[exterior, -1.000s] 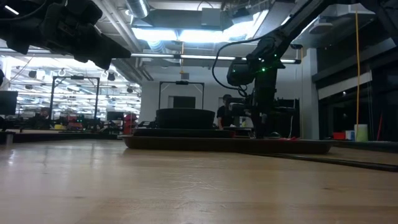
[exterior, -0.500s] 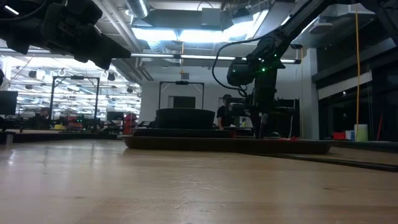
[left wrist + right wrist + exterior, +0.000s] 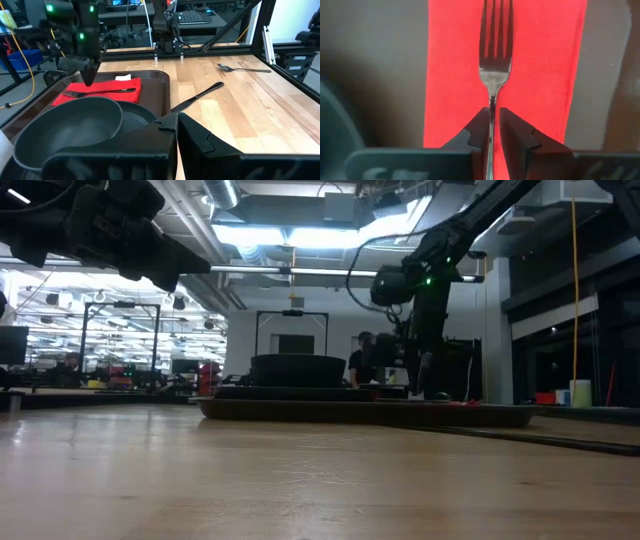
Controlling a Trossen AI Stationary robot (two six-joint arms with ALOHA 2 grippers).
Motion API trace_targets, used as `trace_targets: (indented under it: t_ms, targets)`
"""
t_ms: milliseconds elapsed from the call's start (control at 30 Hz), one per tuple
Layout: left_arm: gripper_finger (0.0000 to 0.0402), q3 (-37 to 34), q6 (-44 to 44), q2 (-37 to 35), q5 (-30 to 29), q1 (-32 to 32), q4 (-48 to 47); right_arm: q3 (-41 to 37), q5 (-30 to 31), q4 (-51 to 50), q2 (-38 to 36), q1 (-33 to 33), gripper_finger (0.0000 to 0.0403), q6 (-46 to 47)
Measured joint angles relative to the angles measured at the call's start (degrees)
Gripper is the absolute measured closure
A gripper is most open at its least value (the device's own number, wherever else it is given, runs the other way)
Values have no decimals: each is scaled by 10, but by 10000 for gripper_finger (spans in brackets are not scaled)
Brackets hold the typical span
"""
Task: Set up tray
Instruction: Put the black spoon on the red napkin to the left of the black fork
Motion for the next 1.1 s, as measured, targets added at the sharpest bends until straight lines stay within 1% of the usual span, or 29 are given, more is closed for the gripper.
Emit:
trace_targets:
  t_ms: [167,267,367,533,667,767,900,1100]
  targets:
    - [393,0,0,0,0,0,0,0,2,-2,-50,3,354,-32]
    - [394,0,0,0,0,0,0,0,9,-13,-88,18,354,-59]
    - [395,0,0,0,0,0,0,0,33,-38,-128,47,354,-65]
    - [393,0,0,0,0,0,0,0,91,-85,-188,116,354,-57]
    - [396,0,0,0,0,0,0,0,113,-112,-217,186,354,-25]
    - [397,0,0,0,0,0,0,0,139,-132,-224,242,354,5]
    - [398,0,0,0,0,0,0,0,140,-165,-224,309,354,65]
    - [397,0,0,0,0,0,0,0,141,-182,-224,404,354,164]
